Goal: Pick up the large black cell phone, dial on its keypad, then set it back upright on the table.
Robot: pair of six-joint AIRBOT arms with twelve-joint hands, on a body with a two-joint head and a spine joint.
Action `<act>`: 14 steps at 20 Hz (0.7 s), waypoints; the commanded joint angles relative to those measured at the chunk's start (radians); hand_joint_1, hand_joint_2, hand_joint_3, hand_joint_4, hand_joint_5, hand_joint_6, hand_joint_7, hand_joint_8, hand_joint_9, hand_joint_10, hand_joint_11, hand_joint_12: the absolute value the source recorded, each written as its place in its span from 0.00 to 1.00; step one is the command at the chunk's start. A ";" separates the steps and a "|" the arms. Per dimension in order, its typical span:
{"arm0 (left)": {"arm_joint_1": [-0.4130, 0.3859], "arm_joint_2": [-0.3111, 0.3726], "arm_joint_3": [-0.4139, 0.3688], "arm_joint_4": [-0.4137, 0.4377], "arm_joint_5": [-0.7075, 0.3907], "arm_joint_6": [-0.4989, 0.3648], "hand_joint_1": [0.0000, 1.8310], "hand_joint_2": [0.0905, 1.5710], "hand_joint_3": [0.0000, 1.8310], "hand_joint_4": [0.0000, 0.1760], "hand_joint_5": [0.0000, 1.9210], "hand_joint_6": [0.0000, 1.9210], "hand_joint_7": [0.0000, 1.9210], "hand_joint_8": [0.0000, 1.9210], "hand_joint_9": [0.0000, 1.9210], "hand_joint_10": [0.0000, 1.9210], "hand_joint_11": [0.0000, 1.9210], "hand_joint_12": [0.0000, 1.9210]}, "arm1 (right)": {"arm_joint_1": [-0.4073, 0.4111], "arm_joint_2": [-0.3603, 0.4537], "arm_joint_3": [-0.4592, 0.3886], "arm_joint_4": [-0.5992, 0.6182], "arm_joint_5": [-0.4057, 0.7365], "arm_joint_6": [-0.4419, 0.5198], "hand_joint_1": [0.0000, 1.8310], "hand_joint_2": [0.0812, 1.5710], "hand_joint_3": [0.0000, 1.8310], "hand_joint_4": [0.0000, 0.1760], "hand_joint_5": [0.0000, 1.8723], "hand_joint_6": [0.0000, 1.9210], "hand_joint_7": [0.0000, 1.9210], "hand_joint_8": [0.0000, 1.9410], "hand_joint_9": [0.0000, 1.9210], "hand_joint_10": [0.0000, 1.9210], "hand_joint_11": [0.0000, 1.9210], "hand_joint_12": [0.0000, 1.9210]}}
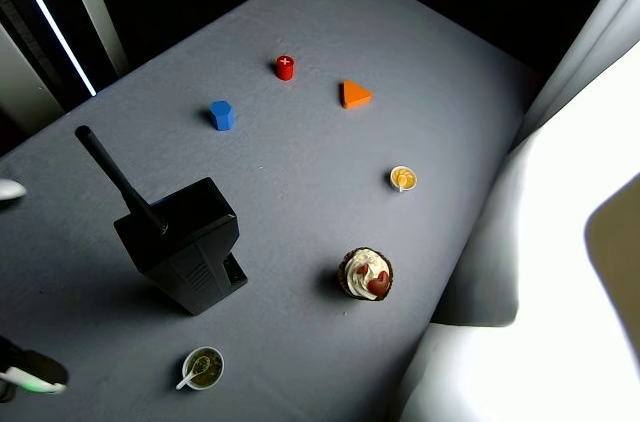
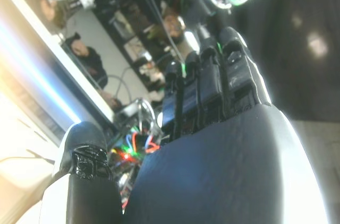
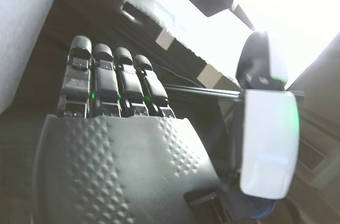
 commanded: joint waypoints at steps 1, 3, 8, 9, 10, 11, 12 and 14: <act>-0.019 0.008 -0.009 -0.098 -0.031 0.001 0.06 0.74 0.00 0.02 0.11 0.00 0.08 0.00 0.06 0.00 0.00 0.13 | 0.012 -0.002 0.010 -0.004 0.114 0.003 0.47 0.62 0.00 0.00 0.00 0.00 0.00 0.00 0.00 0.00 0.00 0.02; -0.018 0.008 -0.005 -0.106 -0.005 0.012 0.08 0.74 0.00 0.00 0.12 0.00 0.08 0.00 0.07 0.00 0.00 0.15 | 0.029 -0.018 0.026 -0.017 0.111 -0.009 0.51 0.61 0.00 0.00 0.00 0.00 0.00 0.00 0.00 0.00 0.00 0.01; -0.018 0.008 -0.001 -0.105 0.025 0.017 0.08 0.75 0.00 0.01 0.12 0.00 0.09 0.00 0.08 0.00 0.00 0.18 | 0.096 -0.047 0.065 -0.020 0.102 -0.039 0.53 0.60 0.00 0.00 0.00 0.00 0.00 0.00 0.00 0.00 0.00 0.00; -0.018 0.008 0.002 -0.105 0.030 0.020 0.07 0.76 0.00 0.01 0.12 0.00 0.09 0.00 0.08 0.00 0.00 0.16 | 0.106 -0.049 0.071 -0.020 0.099 -0.047 0.53 0.60 0.00 0.00 0.00 0.00 0.00 0.00 0.00 0.00 0.00 0.00; -0.018 0.008 0.007 -0.107 0.032 0.024 0.07 0.76 0.00 0.02 0.11 0.00 0.09 0.00 0.08 0.00 0.00 0.15 | 0.118 -0.051 0.078 -0.020 0.099 -0.055 0.52 0.60 0.00 0.00 0.00 0.00 0.00 0.00 0.00 0.00 0.00 0.00; -0.017 0.008 0.010 -0.109 0.032 0.032 0.07 0.76 0.00 0.00 0.11 0.00 0.08 0.00 0.07 0.00 0.00 0.13 | 0.128 -0.052 0.083 -0.021 0.095 -0.056 0.52 0.60 0.00 0.00 0.00 0.00 0.00 0.00 0.00 0.00 0.00 0.00; -0.016 0.008 0.015 -0.118 0.031 0.042 0.08 0.76 0.00 0.00 0.11 0.00 0.08 0.00 0.07 0.00 0.00 0.11 | 0.137 -0.052 0.090 -0.023 0.087 -0.056 0.51 0.60 0.00 0.00 0.00 0.00 0.00 0.00 0.00 0.00 0.00 0.00; -0.012 0.007 0.028 -0.141 0.031 0.045 0.07 0.76 0.00 0.00 0.11 0.00 0.07 0.00 0.06 0.00 0.00 0.11 | 0.142 -0.053 0.109 -0.043 0.082 -0.056 0.51 0.60 0.00 0.00 0.00 0.00 0.00 0.00 0.00 0.00 0.00 0.00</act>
